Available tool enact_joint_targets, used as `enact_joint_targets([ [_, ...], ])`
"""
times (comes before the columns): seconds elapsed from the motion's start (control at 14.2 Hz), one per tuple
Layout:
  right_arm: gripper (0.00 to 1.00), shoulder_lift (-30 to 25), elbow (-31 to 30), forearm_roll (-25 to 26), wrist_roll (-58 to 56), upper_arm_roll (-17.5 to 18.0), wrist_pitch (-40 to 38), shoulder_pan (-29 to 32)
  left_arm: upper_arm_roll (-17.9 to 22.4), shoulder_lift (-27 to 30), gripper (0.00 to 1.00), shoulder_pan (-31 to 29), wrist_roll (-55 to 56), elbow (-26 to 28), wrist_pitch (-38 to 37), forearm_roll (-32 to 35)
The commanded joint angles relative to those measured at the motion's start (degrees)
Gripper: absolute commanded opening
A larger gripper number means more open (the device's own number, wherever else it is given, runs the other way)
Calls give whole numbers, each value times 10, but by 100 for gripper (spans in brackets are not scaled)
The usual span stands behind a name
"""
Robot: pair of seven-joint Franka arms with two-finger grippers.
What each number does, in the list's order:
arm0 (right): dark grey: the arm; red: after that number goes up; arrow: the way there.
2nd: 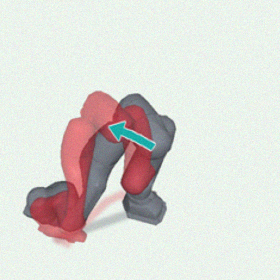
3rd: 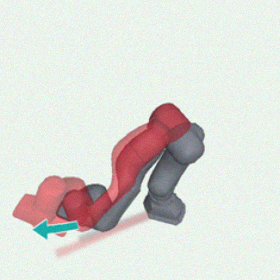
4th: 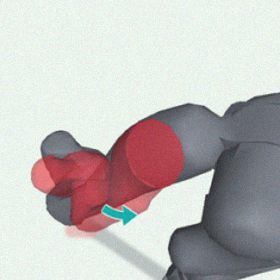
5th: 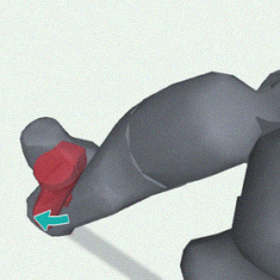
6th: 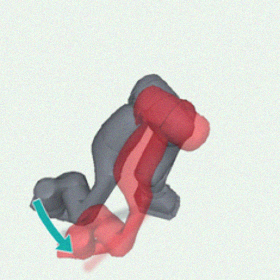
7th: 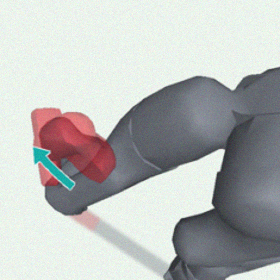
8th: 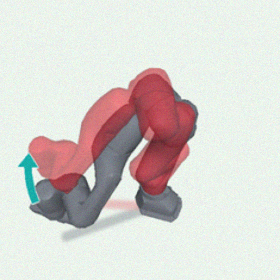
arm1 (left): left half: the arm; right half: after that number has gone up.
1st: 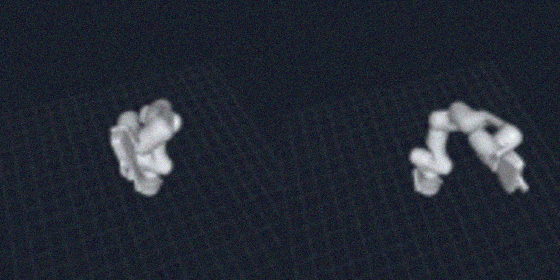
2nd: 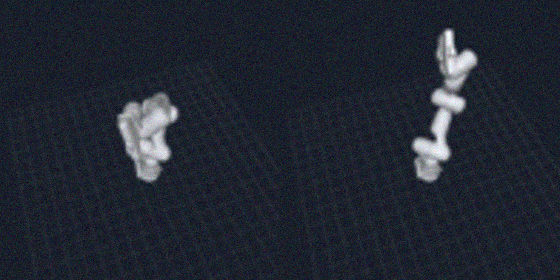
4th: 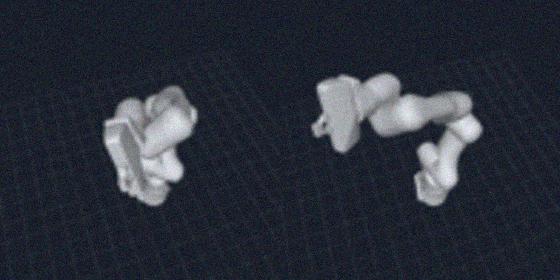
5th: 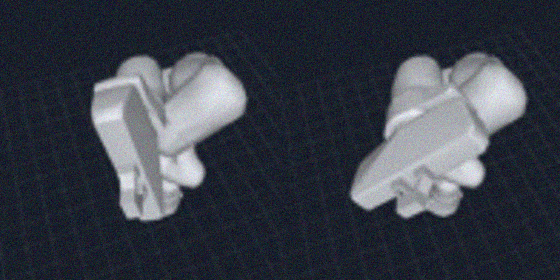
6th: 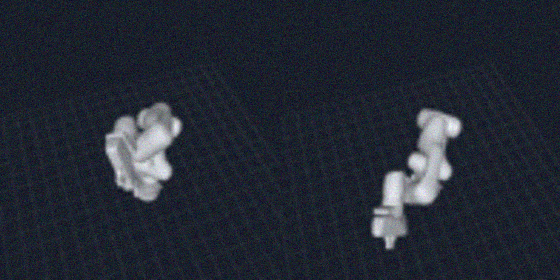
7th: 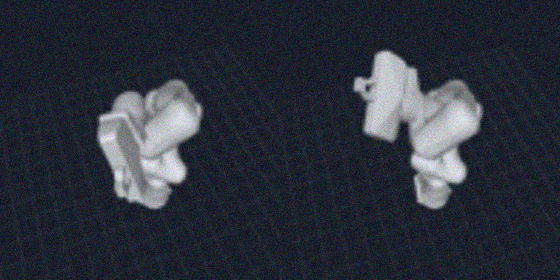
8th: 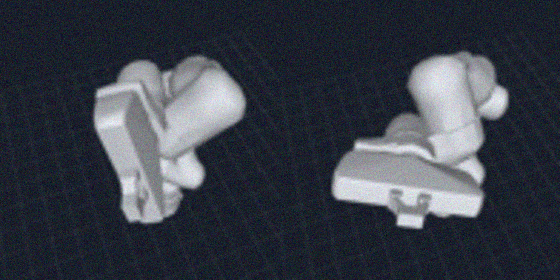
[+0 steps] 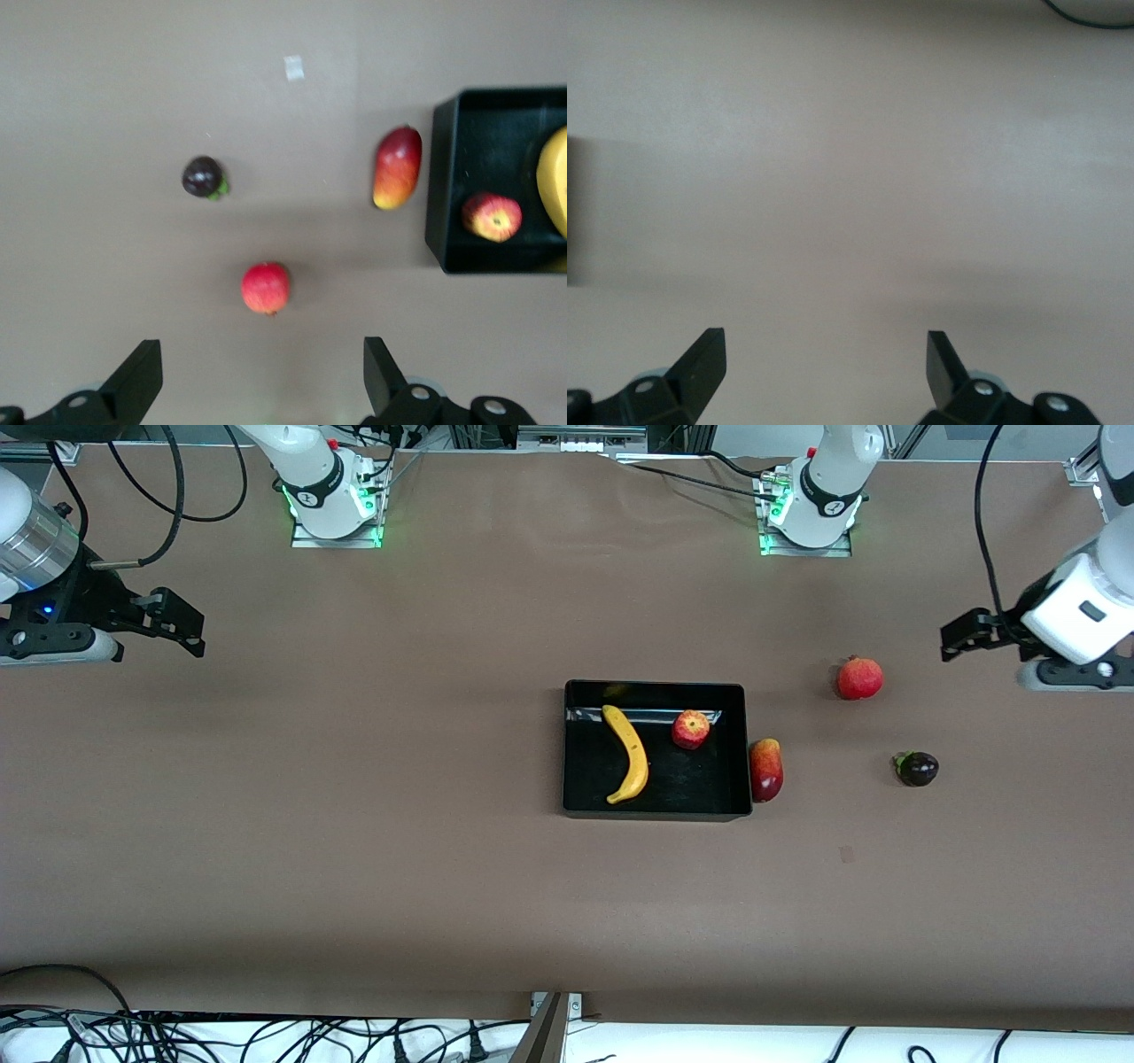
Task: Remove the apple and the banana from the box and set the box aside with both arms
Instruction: 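Reach the left gripper into the black tray toward the red apple, then close the left gripper around the red apple inside the tray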
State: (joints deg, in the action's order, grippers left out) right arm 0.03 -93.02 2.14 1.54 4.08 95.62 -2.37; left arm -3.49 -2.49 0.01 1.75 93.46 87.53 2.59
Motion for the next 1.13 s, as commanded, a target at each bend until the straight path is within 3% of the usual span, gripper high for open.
enact_joint_targets([
  [0.0,100,-6,2,-6,0,4,-8,7,-35,-37,100,31,-3,-11,-29,-13],
  [0.14,100,-6,2,-6,0,4,-8,7,-76,-84,100,65,67,-31,-25,-7],
  [0.28,100,-6,2,-6,0,3,-8,7,-81,-147,100,110,180,-81,-25,-2],
  [0.42,100,-6,2,-6,0,3,-8,7,-80,-206,100,135,215,-114,-4,1],
  [0.85,100,-6,2,-6,0,1,-8,7,-84,-275,100,164,204,-50,146,14],
  [1.06,100,-6,2,-6,0,1,-8,7,-85,-291,100,169,207,11,244,13],
])
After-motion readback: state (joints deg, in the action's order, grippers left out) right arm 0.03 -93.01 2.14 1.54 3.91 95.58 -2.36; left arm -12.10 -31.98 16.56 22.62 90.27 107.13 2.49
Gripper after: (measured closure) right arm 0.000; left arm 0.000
